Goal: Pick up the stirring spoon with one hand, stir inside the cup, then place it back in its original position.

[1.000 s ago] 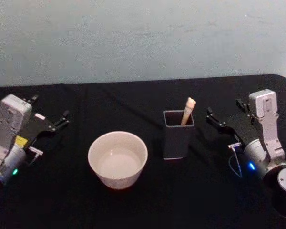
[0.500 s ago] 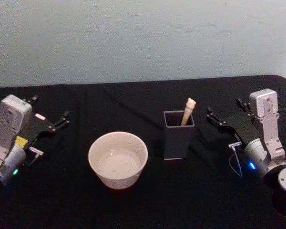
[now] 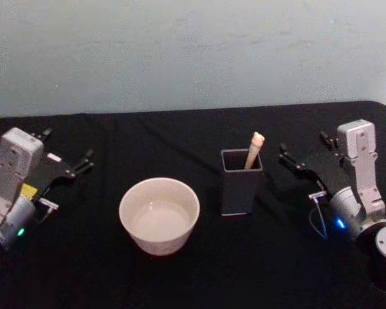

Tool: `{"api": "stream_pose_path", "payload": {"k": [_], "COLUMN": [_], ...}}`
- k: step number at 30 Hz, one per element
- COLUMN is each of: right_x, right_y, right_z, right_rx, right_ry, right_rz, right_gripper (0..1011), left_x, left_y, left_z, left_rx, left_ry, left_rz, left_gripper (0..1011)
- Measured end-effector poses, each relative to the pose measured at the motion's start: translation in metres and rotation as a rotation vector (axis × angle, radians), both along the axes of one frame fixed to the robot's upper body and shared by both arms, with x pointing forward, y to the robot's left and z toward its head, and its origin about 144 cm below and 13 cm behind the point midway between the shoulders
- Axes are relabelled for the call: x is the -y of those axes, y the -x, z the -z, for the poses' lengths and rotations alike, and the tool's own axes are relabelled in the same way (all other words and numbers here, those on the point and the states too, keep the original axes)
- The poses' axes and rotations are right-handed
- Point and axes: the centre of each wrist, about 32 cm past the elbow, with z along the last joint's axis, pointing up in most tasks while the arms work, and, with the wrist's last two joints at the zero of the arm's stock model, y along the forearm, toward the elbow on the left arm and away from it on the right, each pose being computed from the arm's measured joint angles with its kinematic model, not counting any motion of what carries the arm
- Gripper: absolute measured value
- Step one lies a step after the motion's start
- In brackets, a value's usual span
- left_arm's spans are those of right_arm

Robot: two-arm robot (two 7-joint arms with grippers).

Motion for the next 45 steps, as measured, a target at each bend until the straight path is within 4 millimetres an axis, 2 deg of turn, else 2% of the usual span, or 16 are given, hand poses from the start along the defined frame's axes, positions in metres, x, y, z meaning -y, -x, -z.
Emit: {"api": "stream_pose_path", "payload": {"k": [45], "right_x": [-0.0002], "right_y": [0.0000], "right_z": [-0.0003], "right_rx": [0.001], "right_ry": [-0.001], "right_rz": [-0.001], "right_gripper": [1002], "left_x": [0.0000], "left_y": [0.0000], "left_z": [0.0000], "left_rx": [0.000], "left_ry": [0.000], "left_rz": [0.000], "left_gripper": [1001]}}
